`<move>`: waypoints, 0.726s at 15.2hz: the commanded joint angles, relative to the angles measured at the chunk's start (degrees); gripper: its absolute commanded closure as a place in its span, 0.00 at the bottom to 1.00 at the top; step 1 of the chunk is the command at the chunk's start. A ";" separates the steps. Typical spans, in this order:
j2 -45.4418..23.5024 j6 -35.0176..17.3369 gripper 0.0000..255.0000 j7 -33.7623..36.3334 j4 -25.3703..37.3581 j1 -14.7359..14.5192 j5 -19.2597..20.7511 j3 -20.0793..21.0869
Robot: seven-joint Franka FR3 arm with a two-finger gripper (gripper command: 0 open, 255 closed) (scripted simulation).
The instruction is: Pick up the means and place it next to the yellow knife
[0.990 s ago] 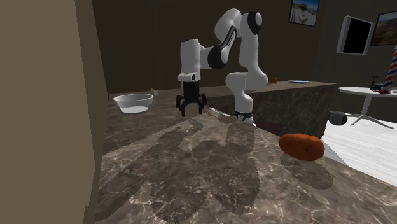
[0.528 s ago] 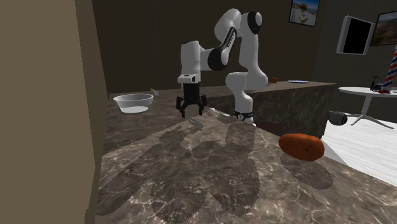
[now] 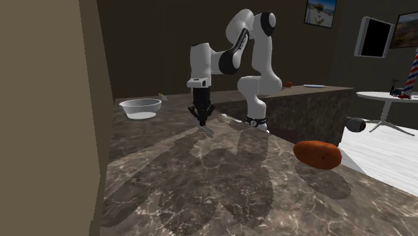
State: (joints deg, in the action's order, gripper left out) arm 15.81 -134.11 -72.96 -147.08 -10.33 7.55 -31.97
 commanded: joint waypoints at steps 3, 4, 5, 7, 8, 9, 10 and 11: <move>0.00 0.00 1.00 0.00 0.00 0.00 0.00 0.00; 0.61 0.91 1.00 0.25 0.34 0.12 0.25 0.21; 1.21 1.83 1.00 0.48 0.70 0.24 0.48 0.42; 2.35 3.64 1.00 0.90 1.45 0.44 0.87 0.85; 2.89 4.55 1.00 1.09 1.84 0.53 1.04 1.05; 3.41 5.45 1.00 1.27 2.25 0.61 1.19 1.25; 3.91 6.34 1.00 1.44 2.67 0.69 1.32 1.46; 4.39 7.23 1.00 1.59 3.10 0.76 1.44 1.66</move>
State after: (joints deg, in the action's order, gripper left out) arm 19.52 -127.84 -71.66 -144.26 -9.68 8.77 -30.61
